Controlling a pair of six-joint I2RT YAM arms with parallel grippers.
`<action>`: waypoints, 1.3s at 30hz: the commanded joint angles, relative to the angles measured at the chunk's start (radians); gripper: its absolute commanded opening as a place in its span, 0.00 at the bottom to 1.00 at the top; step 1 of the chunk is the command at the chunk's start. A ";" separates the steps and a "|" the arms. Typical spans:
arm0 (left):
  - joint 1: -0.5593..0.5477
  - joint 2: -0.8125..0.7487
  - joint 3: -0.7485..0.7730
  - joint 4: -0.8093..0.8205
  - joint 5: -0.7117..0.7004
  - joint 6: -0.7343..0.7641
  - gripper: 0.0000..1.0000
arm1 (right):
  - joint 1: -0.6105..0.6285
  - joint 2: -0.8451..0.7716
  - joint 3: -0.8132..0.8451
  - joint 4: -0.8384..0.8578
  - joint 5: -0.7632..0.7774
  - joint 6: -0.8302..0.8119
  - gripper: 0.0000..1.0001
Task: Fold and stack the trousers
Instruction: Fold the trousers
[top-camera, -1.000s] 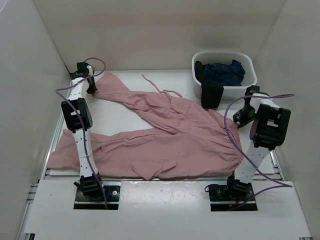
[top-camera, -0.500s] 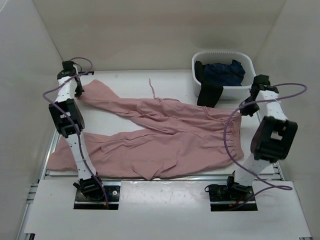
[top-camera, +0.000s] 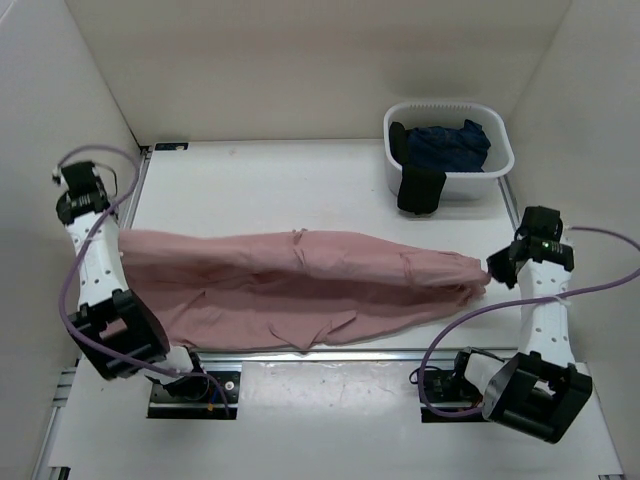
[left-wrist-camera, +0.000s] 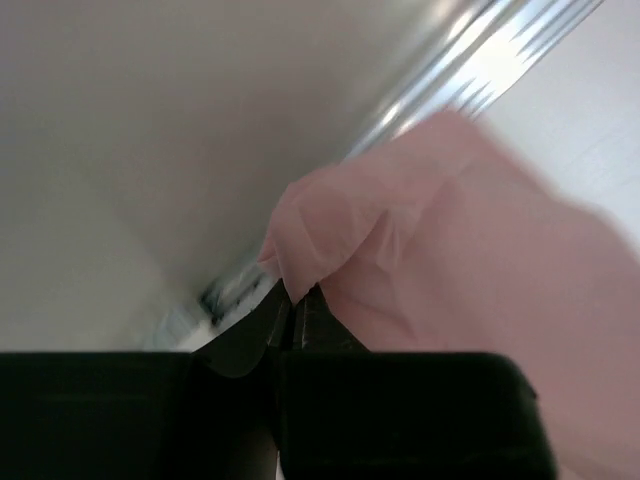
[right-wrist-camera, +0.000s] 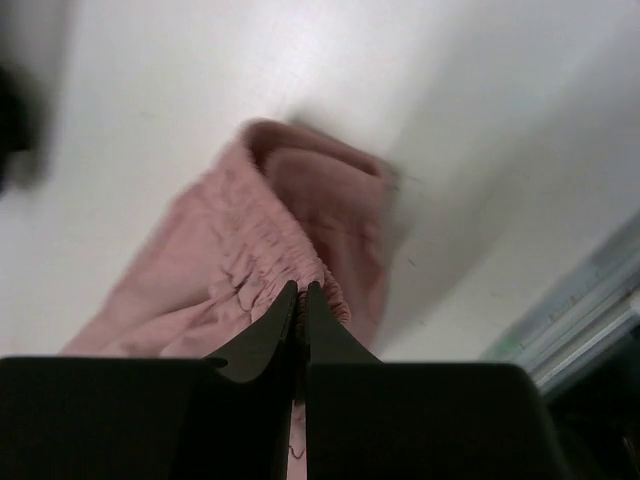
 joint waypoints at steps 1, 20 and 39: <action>0.075 -0.115 -0.222 -0.048 -0.075 0.006 0.14 | -0.027 -0.050 -0.101 -0.035 0.043 0.057 0.00; 0.094 -0.062 0.024 -0.040 -0.149 0.006 0.14 | -0.037 0.107 0.221 -0.062 0.003 0.027 0.00; 0.292 -0.243 -0.643 -0.019 -0.195 0.006 0.14 | -0.047 -0.085 -0.198 -0.164 0.293 0.149 0.26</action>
